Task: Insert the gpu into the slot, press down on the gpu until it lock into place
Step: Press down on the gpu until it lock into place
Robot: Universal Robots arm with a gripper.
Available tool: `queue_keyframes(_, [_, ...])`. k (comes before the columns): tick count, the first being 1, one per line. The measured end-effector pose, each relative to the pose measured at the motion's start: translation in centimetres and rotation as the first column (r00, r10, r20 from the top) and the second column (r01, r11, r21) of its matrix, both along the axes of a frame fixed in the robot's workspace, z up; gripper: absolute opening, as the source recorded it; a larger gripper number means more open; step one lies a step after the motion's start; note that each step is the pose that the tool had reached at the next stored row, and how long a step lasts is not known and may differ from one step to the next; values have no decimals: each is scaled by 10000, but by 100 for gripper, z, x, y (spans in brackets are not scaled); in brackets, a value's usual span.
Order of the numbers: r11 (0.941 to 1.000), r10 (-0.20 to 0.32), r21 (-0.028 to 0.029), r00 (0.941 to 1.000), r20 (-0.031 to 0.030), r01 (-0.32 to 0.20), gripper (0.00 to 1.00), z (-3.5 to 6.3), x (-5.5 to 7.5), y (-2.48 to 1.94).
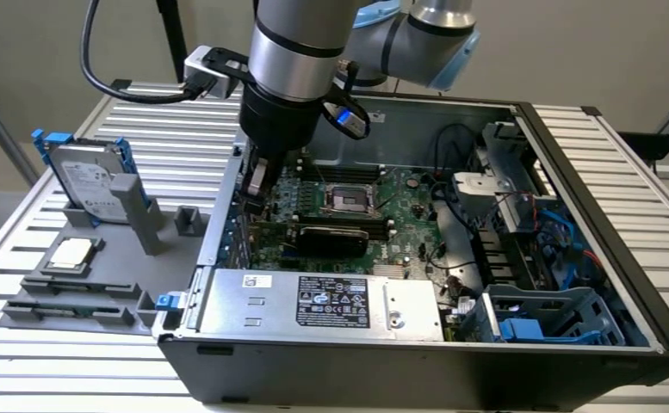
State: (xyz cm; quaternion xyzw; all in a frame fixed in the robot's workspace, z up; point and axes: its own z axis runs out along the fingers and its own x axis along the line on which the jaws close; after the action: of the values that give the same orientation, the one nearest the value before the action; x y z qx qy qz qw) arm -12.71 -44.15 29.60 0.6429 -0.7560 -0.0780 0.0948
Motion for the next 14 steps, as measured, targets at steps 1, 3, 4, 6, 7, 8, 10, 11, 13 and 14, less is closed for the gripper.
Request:
queue_keyframes(1, [10000, 0, -10, 10000, 0, 0, 11, 0, 0, -1])
queue_keyframes(3, [10000, 0, -23, 10000, 1, 0, 11, -2, 0, -3])
queue_keyframes(4, [10000, -1, -30, 10000, 1, 1, 11, -4, 0, -3])
queue_keyframes(6, [10000, -1, -42, 10000, 1, 1, 11, -8, 0, -3])
queue_keyframes(7, [10000, 0, -47, 10000, 2, 0, 11, -9, 0, -4])
queue_keyframes(8, [10000, -1, -52, 10000, 2, 1, 11, -10, -2, -4])
queue_keyframes(10, [10000, -2, -67, 10000, 0, 2, 11, -11, -5, -4])
queue_keyframes(11, [10000, -1, -76, 10000, 1, 1, 11, -11, -6, -4])
queue_keyframes(13, [10000, 0, -88, 10000, 2, 0, 11, -12, -9, -4])
queue_keyframes(14, [10000, 0, -93, 10000, 2, 0, 11, -12, -10, -3])
